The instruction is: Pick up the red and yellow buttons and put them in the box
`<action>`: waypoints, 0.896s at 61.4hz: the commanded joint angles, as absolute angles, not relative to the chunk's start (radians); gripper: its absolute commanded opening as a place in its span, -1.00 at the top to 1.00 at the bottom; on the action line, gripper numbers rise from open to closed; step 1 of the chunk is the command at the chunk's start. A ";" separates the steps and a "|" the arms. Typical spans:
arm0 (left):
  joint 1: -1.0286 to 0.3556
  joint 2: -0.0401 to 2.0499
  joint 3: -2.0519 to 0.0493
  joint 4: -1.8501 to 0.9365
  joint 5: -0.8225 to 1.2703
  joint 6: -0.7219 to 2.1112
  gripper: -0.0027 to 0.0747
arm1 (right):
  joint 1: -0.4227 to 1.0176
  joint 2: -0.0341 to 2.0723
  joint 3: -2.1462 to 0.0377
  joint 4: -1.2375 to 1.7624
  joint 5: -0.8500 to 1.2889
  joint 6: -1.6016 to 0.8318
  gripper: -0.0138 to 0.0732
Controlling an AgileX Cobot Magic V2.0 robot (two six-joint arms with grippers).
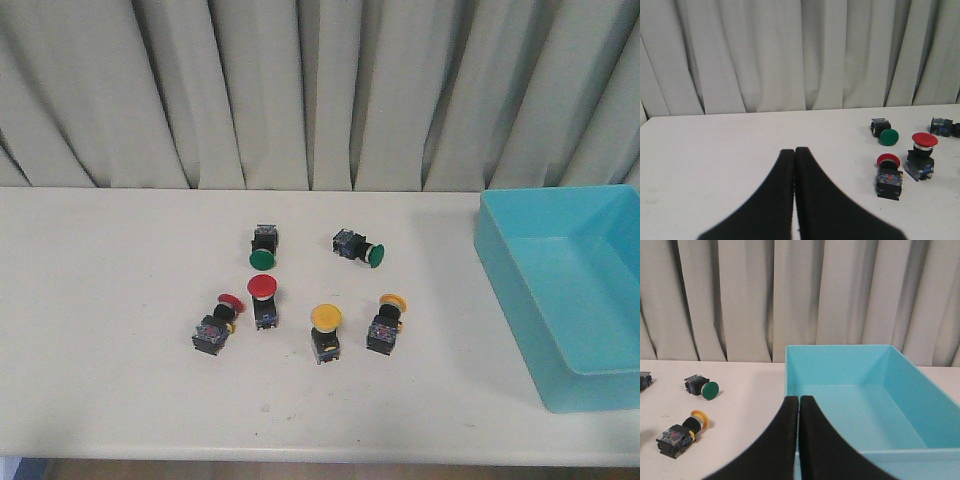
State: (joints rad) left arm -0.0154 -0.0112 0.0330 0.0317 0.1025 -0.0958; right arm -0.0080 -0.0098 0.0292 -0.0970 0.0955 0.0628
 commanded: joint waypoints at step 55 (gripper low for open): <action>-0.020 -0.025 0.075 0.080 -0.033 -0.058 0.95 | -0.007 -0.020 0.036 -0.106 0.018 0.055 0.69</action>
State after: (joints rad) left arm -0.0154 -0.0112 0.0330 0.0585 0.0902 -0.0715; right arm -0.0080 -0.0098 0.0292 -0.0970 0.0955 0.0628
